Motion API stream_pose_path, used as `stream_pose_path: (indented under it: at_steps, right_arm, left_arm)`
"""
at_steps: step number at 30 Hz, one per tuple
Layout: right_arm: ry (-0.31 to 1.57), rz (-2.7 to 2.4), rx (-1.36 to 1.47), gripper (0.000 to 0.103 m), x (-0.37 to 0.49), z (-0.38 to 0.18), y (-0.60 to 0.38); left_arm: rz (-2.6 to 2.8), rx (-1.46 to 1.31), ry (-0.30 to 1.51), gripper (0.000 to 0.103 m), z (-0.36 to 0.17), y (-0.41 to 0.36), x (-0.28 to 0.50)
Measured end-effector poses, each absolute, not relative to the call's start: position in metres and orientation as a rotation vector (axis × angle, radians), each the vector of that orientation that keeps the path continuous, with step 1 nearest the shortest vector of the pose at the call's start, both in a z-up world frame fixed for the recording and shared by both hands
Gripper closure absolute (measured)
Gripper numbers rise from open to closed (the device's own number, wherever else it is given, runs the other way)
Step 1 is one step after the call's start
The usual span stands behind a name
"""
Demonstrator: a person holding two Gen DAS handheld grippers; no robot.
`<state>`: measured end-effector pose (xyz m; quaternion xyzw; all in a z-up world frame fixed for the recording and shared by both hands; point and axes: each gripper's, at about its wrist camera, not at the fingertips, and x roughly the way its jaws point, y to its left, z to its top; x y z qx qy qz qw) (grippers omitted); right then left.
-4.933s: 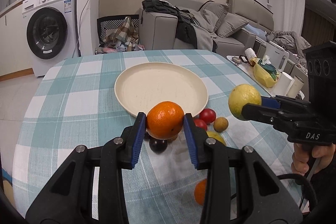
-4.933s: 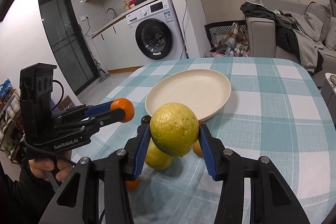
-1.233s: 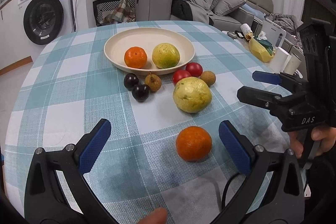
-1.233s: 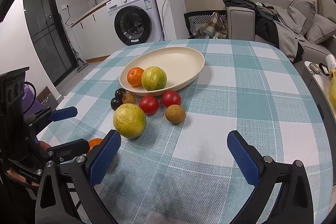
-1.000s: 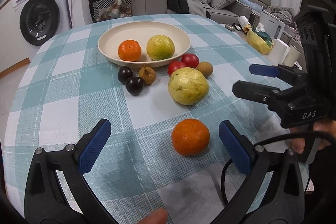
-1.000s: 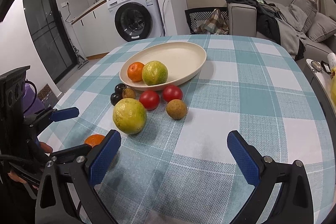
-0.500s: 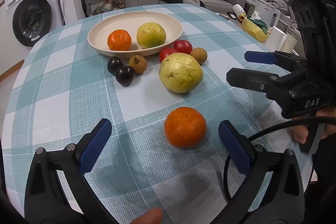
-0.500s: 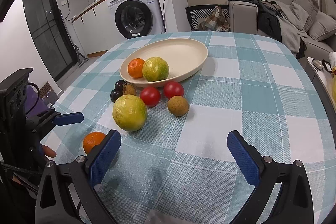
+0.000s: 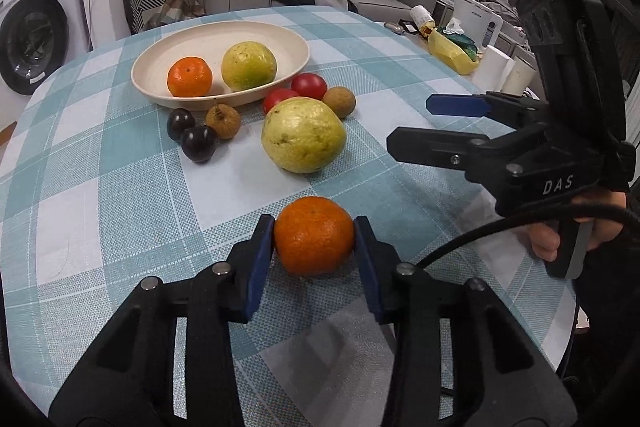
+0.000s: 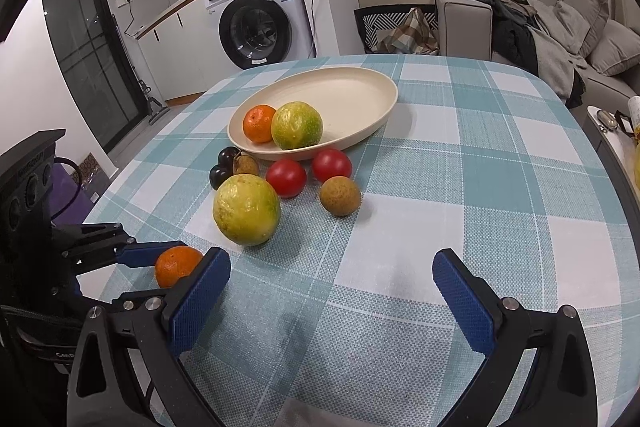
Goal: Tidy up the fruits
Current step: 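Grasp the second orange with the left tool while the right tool grasps the other guava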
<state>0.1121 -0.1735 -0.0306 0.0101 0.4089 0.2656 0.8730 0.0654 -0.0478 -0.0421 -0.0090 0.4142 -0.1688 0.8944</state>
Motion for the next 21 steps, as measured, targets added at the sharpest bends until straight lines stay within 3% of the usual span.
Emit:
stream_pose_path:
  at_steps: [21]
  right_arm:
    - [0.877,0.651,-0.002,0.001,0.112,-0.032,-0.137]
  left_arm:
    - [-0.209,-0.139,0.751,0.066,-0.028,-0.003,0.066]
